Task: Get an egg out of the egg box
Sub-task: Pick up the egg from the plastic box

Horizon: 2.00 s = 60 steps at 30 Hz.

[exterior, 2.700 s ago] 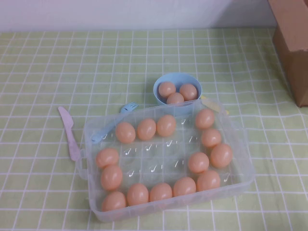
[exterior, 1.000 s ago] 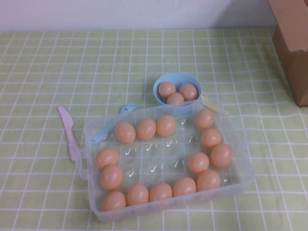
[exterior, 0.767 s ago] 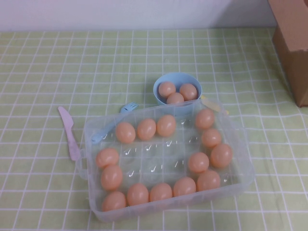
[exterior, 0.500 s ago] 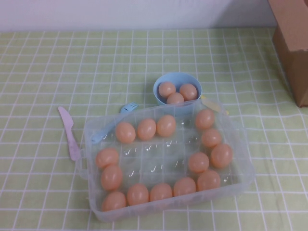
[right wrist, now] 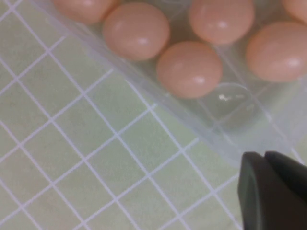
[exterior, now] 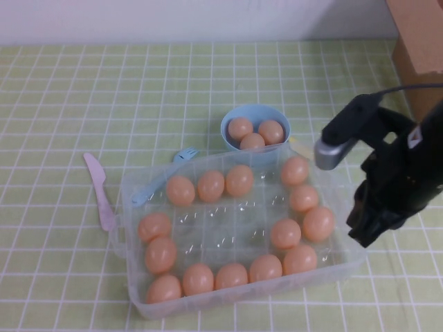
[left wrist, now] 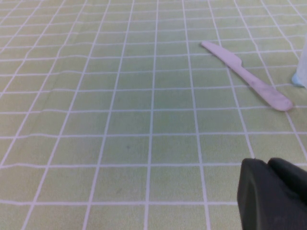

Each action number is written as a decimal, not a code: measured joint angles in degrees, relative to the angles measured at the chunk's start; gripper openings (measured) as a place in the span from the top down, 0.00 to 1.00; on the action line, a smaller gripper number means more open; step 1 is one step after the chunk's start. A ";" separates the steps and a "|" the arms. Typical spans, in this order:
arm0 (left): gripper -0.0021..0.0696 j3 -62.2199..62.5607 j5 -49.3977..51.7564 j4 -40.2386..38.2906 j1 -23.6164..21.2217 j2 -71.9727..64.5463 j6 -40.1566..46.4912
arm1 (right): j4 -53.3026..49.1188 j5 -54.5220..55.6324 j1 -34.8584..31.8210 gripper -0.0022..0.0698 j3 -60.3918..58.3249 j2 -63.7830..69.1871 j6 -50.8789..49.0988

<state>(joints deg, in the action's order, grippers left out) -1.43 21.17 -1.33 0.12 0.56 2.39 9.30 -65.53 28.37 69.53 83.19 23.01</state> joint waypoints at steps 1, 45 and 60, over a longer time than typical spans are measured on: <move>0.98 0.00 0.00 0.00 0.00 0.00 0.00 | 0.00 0.00 1.16 0.99 1.10 1.47 1.17; 0.98 0.00 0.00 0.00 0.00 0.00 -0.02 | -0.05 -0.40 6.25 0.35 11.21 25.09 -23.01; 0.98 0.00 0.00 0.00 0.00 0.00 -0.02 | 0.36 0.55 6.25 0.35 11.21 28.54 -23.01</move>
<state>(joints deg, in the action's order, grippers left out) -1.43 21.17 -1.33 0.12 0.56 2.36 9.66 -64.99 34.62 80.74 111.73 0.00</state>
